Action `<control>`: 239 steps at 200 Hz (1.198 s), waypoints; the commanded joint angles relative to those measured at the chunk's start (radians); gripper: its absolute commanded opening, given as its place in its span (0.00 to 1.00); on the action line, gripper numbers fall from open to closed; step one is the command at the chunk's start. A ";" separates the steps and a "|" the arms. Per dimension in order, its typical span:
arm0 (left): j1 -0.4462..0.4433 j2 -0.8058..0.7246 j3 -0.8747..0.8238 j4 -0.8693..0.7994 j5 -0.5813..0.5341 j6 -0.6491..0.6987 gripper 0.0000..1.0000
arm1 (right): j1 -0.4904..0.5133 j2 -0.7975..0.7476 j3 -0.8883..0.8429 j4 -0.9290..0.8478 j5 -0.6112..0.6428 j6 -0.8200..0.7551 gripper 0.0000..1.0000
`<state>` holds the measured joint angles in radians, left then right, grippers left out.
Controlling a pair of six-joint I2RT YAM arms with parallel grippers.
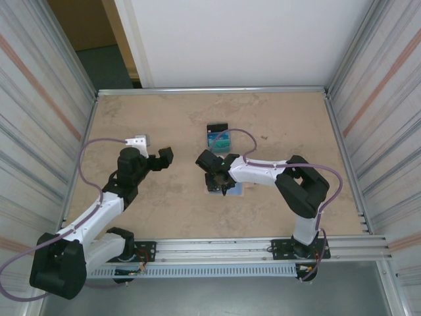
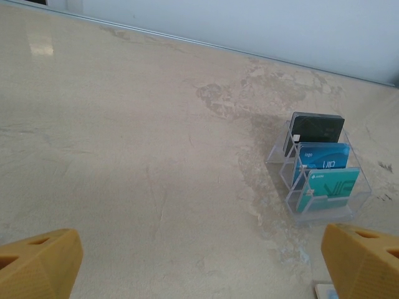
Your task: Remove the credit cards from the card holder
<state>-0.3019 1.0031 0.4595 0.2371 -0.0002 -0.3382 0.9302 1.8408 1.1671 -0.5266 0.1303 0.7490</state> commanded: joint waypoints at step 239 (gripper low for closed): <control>-0.154 -0.110 0.028 -0.030 -0.134 0.179 0.99 | -0.102 -0.253 -0.220 0.047 -0.062 -0.233 0.33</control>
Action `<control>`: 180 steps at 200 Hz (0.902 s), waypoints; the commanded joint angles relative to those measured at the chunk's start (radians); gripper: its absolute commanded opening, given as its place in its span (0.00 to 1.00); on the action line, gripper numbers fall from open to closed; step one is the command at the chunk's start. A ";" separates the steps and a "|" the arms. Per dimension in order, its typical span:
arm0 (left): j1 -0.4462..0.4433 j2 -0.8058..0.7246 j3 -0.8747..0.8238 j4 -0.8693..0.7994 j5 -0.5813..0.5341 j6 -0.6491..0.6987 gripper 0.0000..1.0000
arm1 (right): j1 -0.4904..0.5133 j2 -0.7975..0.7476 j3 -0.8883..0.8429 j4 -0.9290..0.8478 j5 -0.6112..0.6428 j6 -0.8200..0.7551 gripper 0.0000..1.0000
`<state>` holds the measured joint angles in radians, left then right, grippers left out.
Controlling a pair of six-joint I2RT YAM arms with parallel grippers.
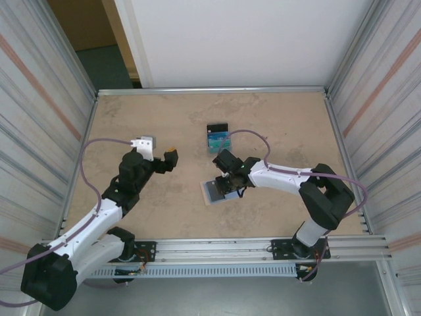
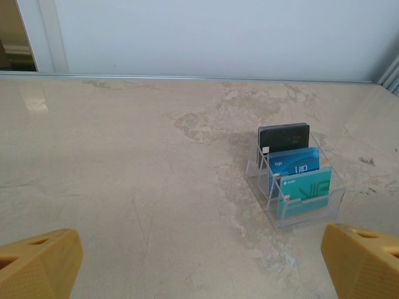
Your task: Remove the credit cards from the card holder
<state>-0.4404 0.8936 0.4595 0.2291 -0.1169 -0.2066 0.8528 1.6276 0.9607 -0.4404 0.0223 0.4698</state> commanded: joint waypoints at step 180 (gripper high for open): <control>-0.385 0.383 0.112 -0.057 -0.182 0.231 0.99 | -0.164 -0.244 -0.086 -0.055 -0.007 0.220 0.23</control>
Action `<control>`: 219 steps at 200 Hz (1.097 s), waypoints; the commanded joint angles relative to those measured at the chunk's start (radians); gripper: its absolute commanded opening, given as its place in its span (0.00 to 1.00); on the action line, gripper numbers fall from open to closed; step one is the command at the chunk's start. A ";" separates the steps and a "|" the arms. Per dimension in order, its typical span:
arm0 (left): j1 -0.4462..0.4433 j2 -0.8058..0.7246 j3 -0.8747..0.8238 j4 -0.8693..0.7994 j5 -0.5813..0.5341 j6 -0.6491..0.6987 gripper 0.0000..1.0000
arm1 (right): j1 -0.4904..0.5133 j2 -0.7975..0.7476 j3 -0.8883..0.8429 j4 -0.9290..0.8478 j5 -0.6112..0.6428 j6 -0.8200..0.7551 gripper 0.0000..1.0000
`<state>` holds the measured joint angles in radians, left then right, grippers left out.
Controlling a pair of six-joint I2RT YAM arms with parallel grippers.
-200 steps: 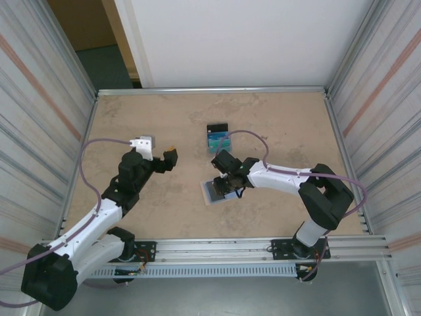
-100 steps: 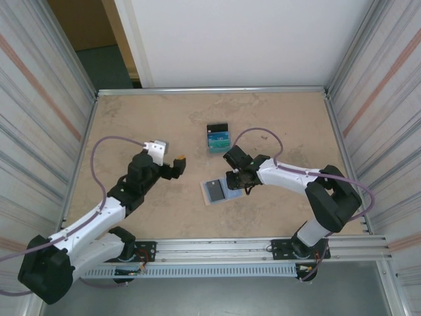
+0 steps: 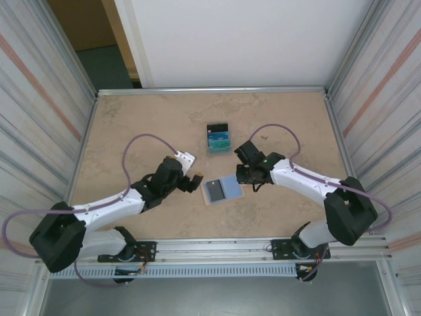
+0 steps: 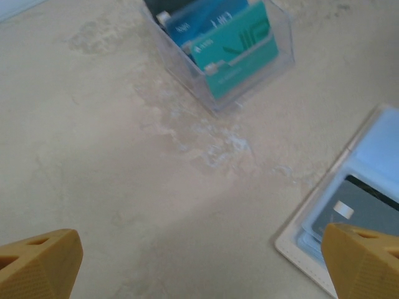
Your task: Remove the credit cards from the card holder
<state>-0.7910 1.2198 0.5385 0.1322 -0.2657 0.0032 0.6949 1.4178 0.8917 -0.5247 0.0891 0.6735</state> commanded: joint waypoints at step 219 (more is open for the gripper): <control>-0.089 0.353 0.072 0.094 -0.084 0.008 0.99 | -0.103 0.229 -0.104 0.396 -0.584 0.068 0.22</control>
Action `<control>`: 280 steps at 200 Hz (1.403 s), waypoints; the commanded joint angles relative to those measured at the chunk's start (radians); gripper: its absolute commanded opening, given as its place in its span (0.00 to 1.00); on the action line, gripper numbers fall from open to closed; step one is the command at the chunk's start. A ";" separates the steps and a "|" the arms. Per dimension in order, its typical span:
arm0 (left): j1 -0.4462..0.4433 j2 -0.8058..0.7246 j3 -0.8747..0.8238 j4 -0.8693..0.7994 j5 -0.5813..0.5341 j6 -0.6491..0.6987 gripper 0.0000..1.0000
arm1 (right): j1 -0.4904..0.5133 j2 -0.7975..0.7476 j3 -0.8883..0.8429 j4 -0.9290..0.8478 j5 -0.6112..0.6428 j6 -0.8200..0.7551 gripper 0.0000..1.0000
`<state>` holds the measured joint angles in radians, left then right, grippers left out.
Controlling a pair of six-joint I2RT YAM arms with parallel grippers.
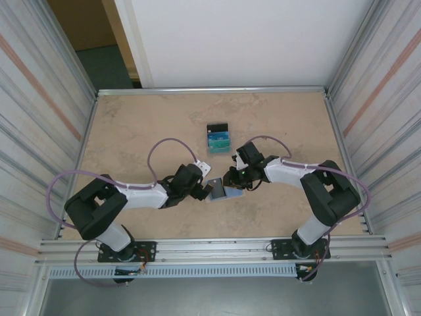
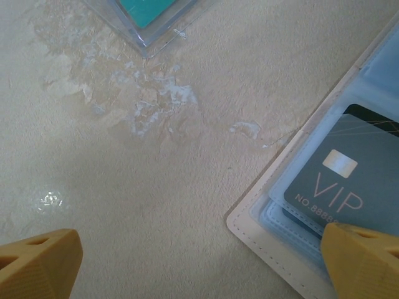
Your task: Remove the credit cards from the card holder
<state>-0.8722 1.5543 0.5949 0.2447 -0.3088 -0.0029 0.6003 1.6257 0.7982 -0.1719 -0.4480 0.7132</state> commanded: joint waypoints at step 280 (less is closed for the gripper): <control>-0.024 0.033 0.029 -0.047 -0.079 0.027 0.99 | -0.065 0.009 -0.129 0.258 -0.150 0.094 0.02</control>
<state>-0.8860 1.5703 0.6128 0.2390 -0.3534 0.0017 0.5488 1.6547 0.6846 0.0891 -0.6029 0.8024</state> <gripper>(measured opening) 0.987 0.050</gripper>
